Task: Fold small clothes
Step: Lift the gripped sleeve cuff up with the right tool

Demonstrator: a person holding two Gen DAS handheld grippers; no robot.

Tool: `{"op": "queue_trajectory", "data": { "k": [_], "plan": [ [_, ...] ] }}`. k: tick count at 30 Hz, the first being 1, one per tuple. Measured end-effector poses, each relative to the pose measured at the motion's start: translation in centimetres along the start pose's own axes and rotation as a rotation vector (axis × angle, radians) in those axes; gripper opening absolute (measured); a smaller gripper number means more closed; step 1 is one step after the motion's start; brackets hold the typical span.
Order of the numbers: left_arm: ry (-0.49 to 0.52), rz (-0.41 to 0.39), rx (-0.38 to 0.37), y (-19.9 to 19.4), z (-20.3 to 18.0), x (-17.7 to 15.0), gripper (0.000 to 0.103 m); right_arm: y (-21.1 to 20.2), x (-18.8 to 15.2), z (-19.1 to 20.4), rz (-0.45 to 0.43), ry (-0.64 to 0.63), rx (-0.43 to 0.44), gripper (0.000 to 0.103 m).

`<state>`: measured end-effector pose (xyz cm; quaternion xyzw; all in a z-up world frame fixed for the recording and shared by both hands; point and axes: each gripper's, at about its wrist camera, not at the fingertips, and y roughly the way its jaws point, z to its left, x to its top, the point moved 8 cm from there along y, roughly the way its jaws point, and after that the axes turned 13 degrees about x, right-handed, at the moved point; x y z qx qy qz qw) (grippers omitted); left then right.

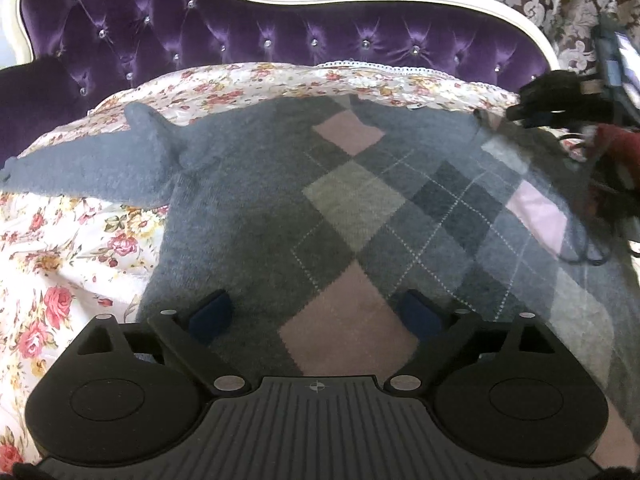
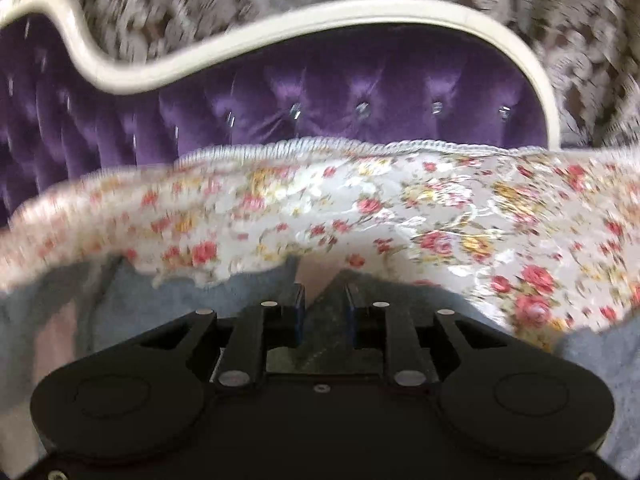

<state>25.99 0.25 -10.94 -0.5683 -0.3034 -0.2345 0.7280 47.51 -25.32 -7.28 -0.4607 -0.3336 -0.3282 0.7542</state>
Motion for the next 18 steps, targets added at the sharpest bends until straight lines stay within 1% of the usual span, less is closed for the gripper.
{"op": "queue_trajectory", "data": {
  "k": [1, 2, 3, 4, 5, 7, 8, 10, 14, 18],
  "plan": [
    [0.003, 0.001, 0.005, 0.1, -0.1, 0.0, 0.098, -0.8, 0.1, -0.6, -0.017, 0.030, 0.011, 0.044],
    [0.002, 0.003, 0.010, 0.1, -0.1, 0.0, 0.099, -2.0, 0.3, -1.4, -0.041, 0.063, 0.017, 0.053],
    [0.000, 0.003, 0.012, 0.2, -0.1, 0.0, 0.100, -3.2, 0.5, -2.2, -0.063, 0.084, 0.021, 0.056],
    [-0.002, 0.005, 0.015, 0.2, 0.0, 0.0, 0.103, -4.5, 0.6, -3.1, -0.081, 0.097, 0.018, 0.056],
    [-0.005, 0.009, 0.015, 0.3, 0.0, 0.0, 0.103, -6.0, 0.7, -4.4, -0.096, 0.102, 0.001, 0.056],
    [-0.007, 0.010, 0.013, 0.4, 0.0, -0.1, 0.103, -8.6, 0.8, -6.9, -0.113, 0.108, -0.048, 0.057],
    [-0.005, 0.009, 0.014, 0.3, 0.0, -0.1, 0.103, -9.7, 0.6, -8.1, -0.115, 0.112, -0.075, 0.060],
    [-0.003, 0.008, 0.016, 0.4, 0.0, -0.1, 0.103, -12.2, 0.3, -11.6, -0.120, 0.132, -0.152, 0.063],
    [-0.004, 0.005, 0.017, 0.4, 0.0, -0.2, 0.103, -16.4, -0.5, -18.6, -0.133, 0.192, -0.313, 0.063],
    [-0.004, 0.001, 0.016, 0.4, 0.0, -0.2, 0.103, -19.9, -1.2, -24.8, -0.136, 0.234, -0.468, 0.063]
  ]
}}
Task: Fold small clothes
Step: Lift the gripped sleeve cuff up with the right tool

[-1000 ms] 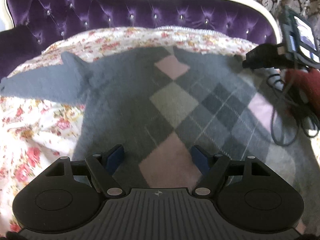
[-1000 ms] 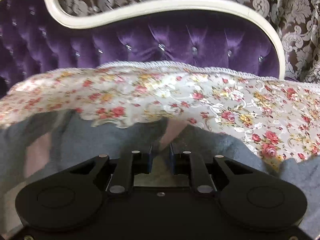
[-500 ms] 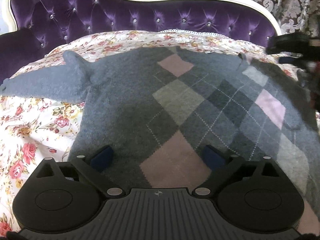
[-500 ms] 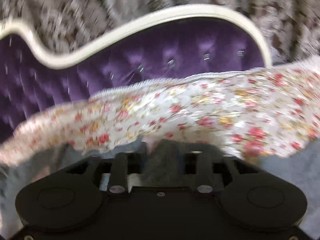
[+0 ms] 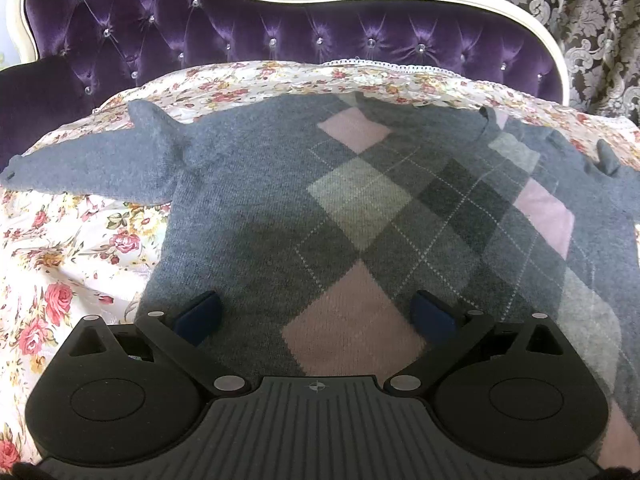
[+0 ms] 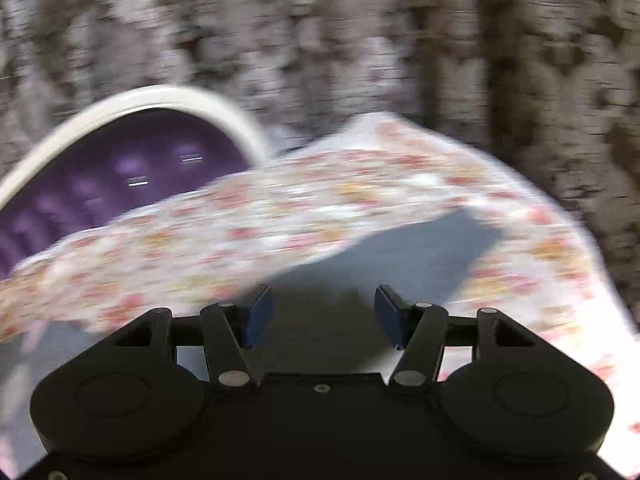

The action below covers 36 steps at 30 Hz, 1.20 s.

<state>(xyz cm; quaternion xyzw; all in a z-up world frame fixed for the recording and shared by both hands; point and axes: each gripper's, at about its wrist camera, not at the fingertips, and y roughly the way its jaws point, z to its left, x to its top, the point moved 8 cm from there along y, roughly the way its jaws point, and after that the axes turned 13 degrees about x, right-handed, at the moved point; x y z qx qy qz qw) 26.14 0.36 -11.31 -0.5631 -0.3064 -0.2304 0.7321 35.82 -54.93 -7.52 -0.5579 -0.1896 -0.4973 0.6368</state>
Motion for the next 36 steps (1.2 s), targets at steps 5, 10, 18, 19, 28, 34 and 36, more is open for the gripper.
{"op": "queue_trajectory", "data": {
  "k": [5, 10, 18, 19, 28, 34, 36],
  "plan": [
    [-0.001, -0.002, 0.000, 0.0, 0.0, 0.0, 0.103, 0.9, 0.1, -6.2, 0.019, 0.117, -0.069, 0.063],
    [-0.003, -0.005, -0.002, 0.0, 0.0, 0.0, 0.103, 2.5, 0.0, -8.1, -0.003, 0.216, -0.014, 0.063],
    [-0.003, -0.005, -0.002, 0.0, 0.0, -0.1, 0.103, 4.6, 1.4, -8.5, -0.070, 0.250, 0.044, 0.067],
    [-0.003, -0.005, -0.002, 0.0, 0.0, -0.1, 0.103, 4.8, 1.5, -8.5, -0.068, 0.246, 0.047, 0.062],
    [-0.005, -0.004, -0.004, 0.0, -0.1, -0.1, 0.103, 1.6, 1.7, -7.8, -0.061, 0.191, 0.073, 0.014],
    [-0.005, -0.008, -0.011, -0.2, -0.1, 0.0, 0.103, -5.1, 2.9, -8.2, -0.110, 0.149, 0.070, 0.014],
    [-0.005, -0.009, -0.014, -0.2, -0.1, 0.1, 0.103, -7.3, 3.0, -8.2, -0.118, 0.141, 0.062, 0.014]
  ]
}}
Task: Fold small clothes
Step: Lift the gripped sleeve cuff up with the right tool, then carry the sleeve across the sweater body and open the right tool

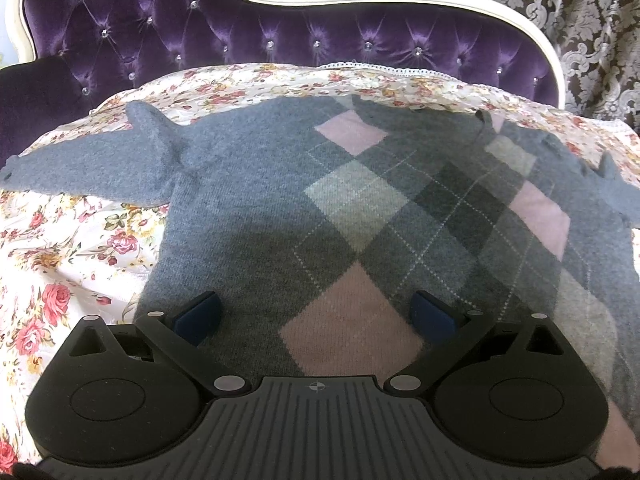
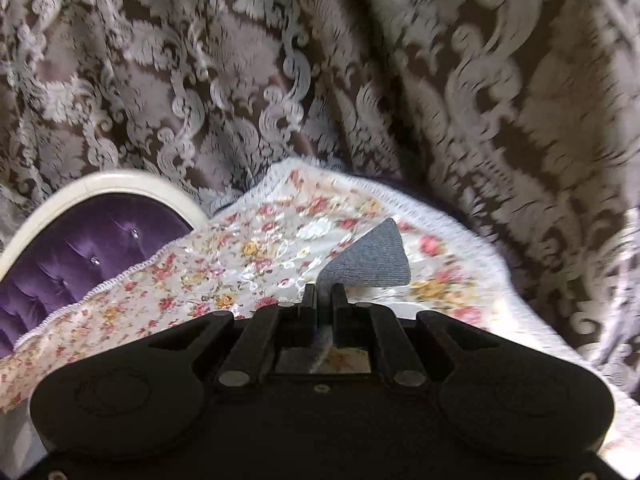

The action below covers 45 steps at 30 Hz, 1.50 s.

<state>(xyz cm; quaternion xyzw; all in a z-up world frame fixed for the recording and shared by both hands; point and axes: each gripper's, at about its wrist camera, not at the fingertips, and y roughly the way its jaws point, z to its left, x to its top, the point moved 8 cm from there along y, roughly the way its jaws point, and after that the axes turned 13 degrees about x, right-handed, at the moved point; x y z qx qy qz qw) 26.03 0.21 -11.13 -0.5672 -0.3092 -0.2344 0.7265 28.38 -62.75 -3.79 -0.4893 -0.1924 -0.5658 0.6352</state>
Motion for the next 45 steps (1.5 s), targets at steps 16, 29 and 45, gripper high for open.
{"op": "queue_trajectory", "data": {
  "k": [16, 29, 45],
  "plan": [
    [-0.034, -0.085, -0.115, -5.8, 2.3, 2.6, 0.096, -4.7, 2.5, 23.7, -0.036, -0.341, 0.286, 0.014],
    [-0.101, -0.076, -0.068, -6.7, 9.9, 1.2, 0.096, -1.1, -16.0, 49.8, 0.226, -0.469, 0.762, 0.014],
    [-0.126, -0.033, -0.015, -4.6, 14.2, 0.5, 0.096, -0.4, -28.4, 49.1, 0.384, -0.564, 0.798, 0.054]
  ]
}}
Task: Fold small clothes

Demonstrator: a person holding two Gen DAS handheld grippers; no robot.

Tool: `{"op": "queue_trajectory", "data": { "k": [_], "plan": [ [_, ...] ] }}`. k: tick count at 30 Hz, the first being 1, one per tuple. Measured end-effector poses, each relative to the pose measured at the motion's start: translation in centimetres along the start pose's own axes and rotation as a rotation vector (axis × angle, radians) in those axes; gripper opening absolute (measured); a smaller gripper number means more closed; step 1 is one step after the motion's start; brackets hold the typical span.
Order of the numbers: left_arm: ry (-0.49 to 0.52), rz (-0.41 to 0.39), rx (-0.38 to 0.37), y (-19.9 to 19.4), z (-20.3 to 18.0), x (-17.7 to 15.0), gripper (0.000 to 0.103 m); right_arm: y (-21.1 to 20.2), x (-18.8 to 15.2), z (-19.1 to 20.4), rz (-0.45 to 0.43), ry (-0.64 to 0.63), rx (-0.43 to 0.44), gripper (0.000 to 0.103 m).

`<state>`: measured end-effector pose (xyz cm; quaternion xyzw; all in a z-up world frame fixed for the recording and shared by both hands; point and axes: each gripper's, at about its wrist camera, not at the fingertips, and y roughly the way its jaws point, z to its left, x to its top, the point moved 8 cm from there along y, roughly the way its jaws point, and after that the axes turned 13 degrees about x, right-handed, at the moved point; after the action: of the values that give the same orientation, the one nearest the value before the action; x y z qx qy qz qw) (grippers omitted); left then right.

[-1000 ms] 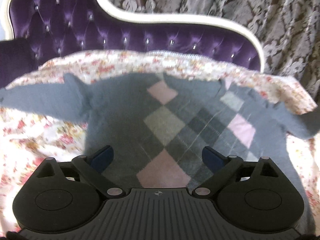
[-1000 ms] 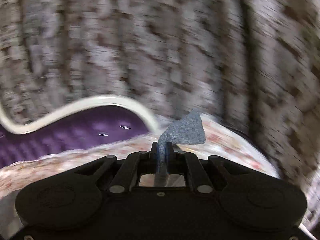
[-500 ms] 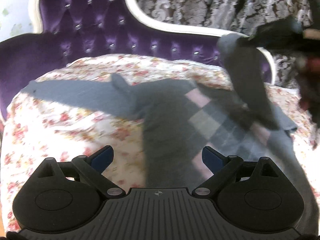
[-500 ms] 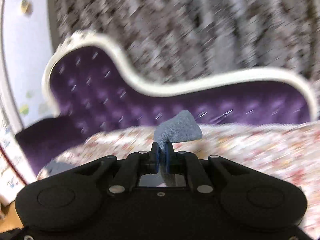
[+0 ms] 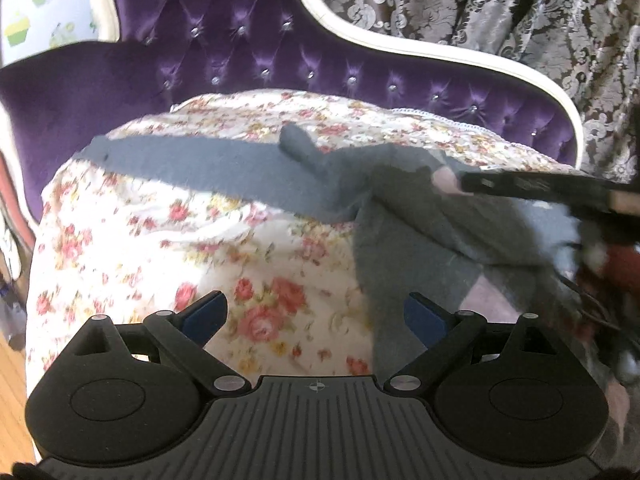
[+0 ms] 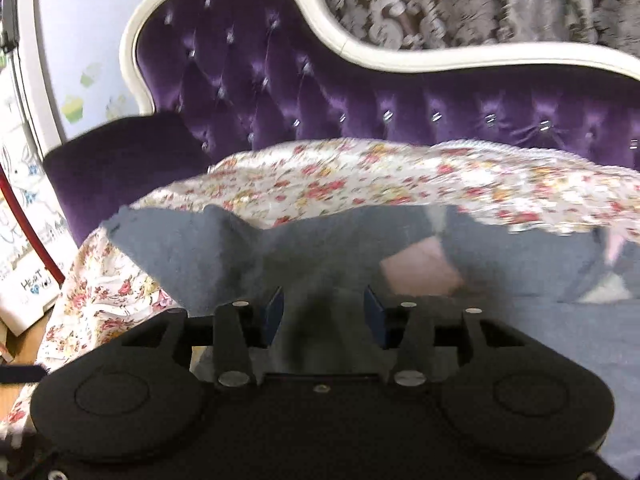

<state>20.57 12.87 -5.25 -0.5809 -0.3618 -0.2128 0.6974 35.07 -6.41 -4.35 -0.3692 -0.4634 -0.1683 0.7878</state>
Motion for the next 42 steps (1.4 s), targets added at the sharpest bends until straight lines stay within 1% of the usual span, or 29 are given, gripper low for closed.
{"op": "queue_trajectory", "data": {
  "k": [4, 11, 15, 18, 20, 22, 25, 26, 29, 33, 35, 37, 38, 39, 40, 42],
  "plan": [
    [0.022, -0.023, -0.023, 0.6, -1.9, 1.4, 0.096, -4.1, -0.7, -2.4, -0.018, -0.008, -0.064, 0.054],
    [0.091, -0.068, -0.044, 2.2, -6.3, 3.3, 0.096, -11.0, -3.7, -6.9, -0.019, -0.015, -0.220, 0.054],
    [0.136, -0.084, -0.045, 3.4, -8.4, 3.2, 0.096, -13.9, -5.4, -9.3, -0.016, 0.002, -0.318, 0.054],
    [0.168, -0.079, -0.024, 4.8, -9.3, 3.1, 0.096, -15.5, -6.3, -11.0, -0.017, 0.015, -0.385, 0.054],
    [0.169, -0.067, -0.003, 5.8, -9.5, 3.0, 0.096, -16.0, -6.9, -12.1, -0.017, 0.035, -0.415, 0.054],
    [0.172, -0.027, 0.013, 7.0, -9.5, 2.7, 0.096, -16.2, -7.2, -13.1, -0.024, 0.066, -0.427, 0.054],
    [0.176, 0.056, -0.003, 8.6, -9.6, 1.8, 0.096, -15.8, -7.3, -14.0, -0.023, 0.067, -0.453, 0.054],
    [0.167, 0.071, -0.010, 8.8, -9.6, 1.6, 0.096, -15.6, -7.4, -14.3, -0.017, 0.067, -0.463, 0.054],
    [0.136, 0.072, -0.014, 8.4, -9.1, 1.5, 0.096, -15.0, -7.8, -15.2, -0.002, 0.084, -0.473, 0.054],
    [0.144, 0.046, -0.002, 7.7, -9.1, 1.9, 0.096, -14.5, -7.9, -16.0, -0.013, 0.100, -0.481, 0.054],
    [0.145, 0.030, -0.002, 7.4, -9.3, 2.2, 0.096, -15.1, -7.9, -16.9, -0.043, 0.121, -0.523, 0.054],
    [0.149, 0.021, -0.004, 7.4, -9.7, 2.7, 0.096, -16.5, -8.3, -18.6, -0.076, 0.193, -0.589, 0.054],
    [0.153, 0.022, -0.005, 7.5, -9.9, 2.7, 0.096, -17.1, -8.7, -19.5, -0.094, 0.244, -0.588, 0.057],
    [0.160, 0.027, -0.005, 7.8, -10.1, 2.7, 0.096, -17.6, -9.0, -20.0, -0.106, 0.276, -0.577, 0.058],
    [0.165, 0.029, -0.004, 7.9, -10.2, 2.7, 0.096, -18.0, -9.1, -20.0, -0.112, 0.271, -0.570, 0.057],
    [0.173, 0.037, -0.002, 8.3, -10.4, 2.4, 0.096, -18.1, -9.2, -19.5, -0.084, 0.238, -0.574, 0.058]
  ]
}}
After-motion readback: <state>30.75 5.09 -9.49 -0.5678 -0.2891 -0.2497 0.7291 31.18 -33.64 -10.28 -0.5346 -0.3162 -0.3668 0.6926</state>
